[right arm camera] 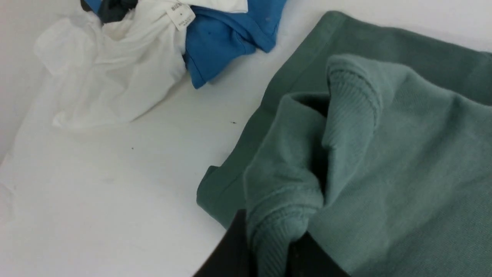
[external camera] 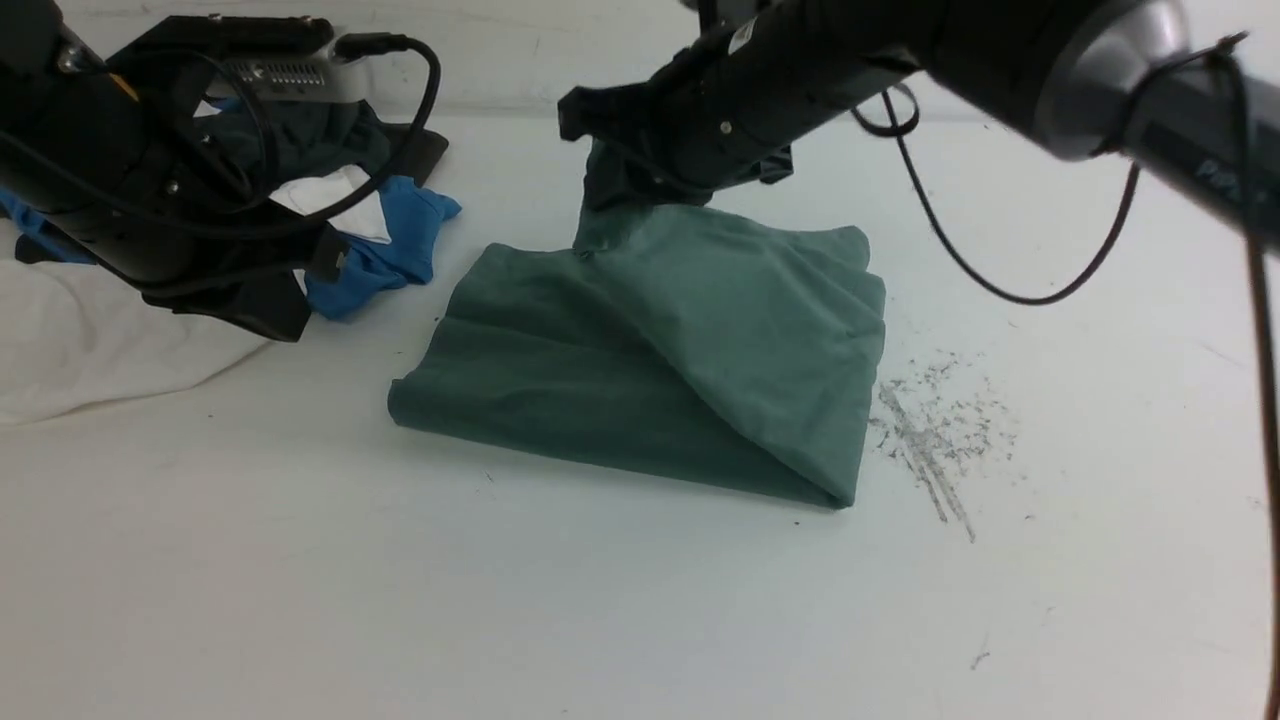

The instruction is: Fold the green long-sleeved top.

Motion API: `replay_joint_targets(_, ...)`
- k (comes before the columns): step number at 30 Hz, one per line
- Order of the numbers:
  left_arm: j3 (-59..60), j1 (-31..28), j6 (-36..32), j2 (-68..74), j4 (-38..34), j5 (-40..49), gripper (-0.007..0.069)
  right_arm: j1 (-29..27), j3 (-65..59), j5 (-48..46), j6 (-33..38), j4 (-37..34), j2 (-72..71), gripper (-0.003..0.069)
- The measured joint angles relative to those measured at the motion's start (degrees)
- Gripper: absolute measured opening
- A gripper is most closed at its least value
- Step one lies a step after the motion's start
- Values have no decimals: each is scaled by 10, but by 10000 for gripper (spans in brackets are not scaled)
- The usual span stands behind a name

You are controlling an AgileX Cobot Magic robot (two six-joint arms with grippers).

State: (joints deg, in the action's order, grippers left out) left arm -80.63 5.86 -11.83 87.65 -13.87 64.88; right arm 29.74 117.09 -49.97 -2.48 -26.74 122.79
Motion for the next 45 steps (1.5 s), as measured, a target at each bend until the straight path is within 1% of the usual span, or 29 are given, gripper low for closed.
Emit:
replay_joint_targets(4,1,0,0,0,0,-1,-4,6,0,30,6,-10,24,50)
replay_joint_targets(8,23,0,0,-1,0,-6,-4,20,0,71,40,-48,51,89)
replay_joint_targets(10,34,0,0,-1,0,-10,-4,27,0,88,64,-76,61,125)
replay_joint_targets(12,39,0,0,-1,0,-18,-4,32,0,96,92,-111,74,179)
replay_joint_targets(13,39,0,0,-1,0,-19,-4,32,0,96,92,-114,74,179)
replay_joint_targets(14,40,0,0,-1,0,-22,-4,34,0,97,111,-138,82,241)
replay_joint_targets(15,40,0,0,-1,0,-22,-4,34,0,96,113,-141,83,256)
replay_joint_targets(16,40,0,0,-1,0,-23,-4,35,0,91,124,-160,87,309)
replay_joint_targets(17,40,0,0,-1,0,-24,-4,35,0,85,128,-166,87,323)
replay_joint_targets(18,40,0,0,-1,0,-25,-4,35,0,68,136,-174,87,379)
replay_joint_targets(19,40,0,-1,-1,0,-27,-4,33,0,48,139,-174,84,411)
replay_joint_targets(20,40,0,-1,-1,0,-27,-4,33,0,44,138,-173,83,422)
replay_joint_targets(22,40,0,-1,-1,0,-33,-4,23,0,-19,142,-153,69,475)
replay_joint_targets(25,40,0,-1,-1,0,-47,-4,5,0,-80,142,-108,42,489)
replay_joint_targets(27,40,0,-1,-1,-2,-63,-4,-15,0,-125,131,-59,17,482)
replay_joint_targets(29,39,0,1,1,-13,-79,-4,-44,0,-173,117,8,-14,435)
replay_joint_targets(30,39,0,2,1,-15,-79,-4,-46,0,-180,116,14,-17,429)
replay_joint_targets(31,25,0,3,15,-36,-77,-4,-72,0,-200,103,79,-37,362)
replay_joint_targets(32,21,0,3,17,-38,-76,-4,-72,0,-201,103,79,-38,353)
replay_joint_targets(33,0,0,3,40,-52,-67,-4,-93,-10,-205,91,124,-54,275)
replay_joint_targets(34,-3,0,3,40,-52,-65,-4,-96,-14,-205,89,133,-56,253)
replay_joint_targets(35,-27,0,3,62,-57,-58,-4,-111,-31,-206,81,157,-69,187)
replay_joint_targets(36,-34,0,3,69,-57,-56,-4,-116,-38,-206,79,162,-72,153)
replay_joint_targets(37,-72,0,3,107,-58,-48,-4,-133,-73,-210,77,171,-84,69)
replay_joint_targets(38,-72,0,3,111,-58,-47,-4,-133,-73,-210,77,171,-84,60)
replay_joint_targets(39,-108,0,3,143,-58,-44,-4,-147,-98,-212,76,171,-91,17)
replay_joint_targets(43,-186,1,-13,216,-58,-41,2,-158,-127,-214,95,162,-91,-11)
replay_joint_targets(44,-186,1,-13,220,-58,-41,4,-158,-128,-214,97,160,-91,-12)
replay_joint_targets(45,-213,5,-27,245,-57,-42,24,-158,-129,-214,104,154,-91,-13)
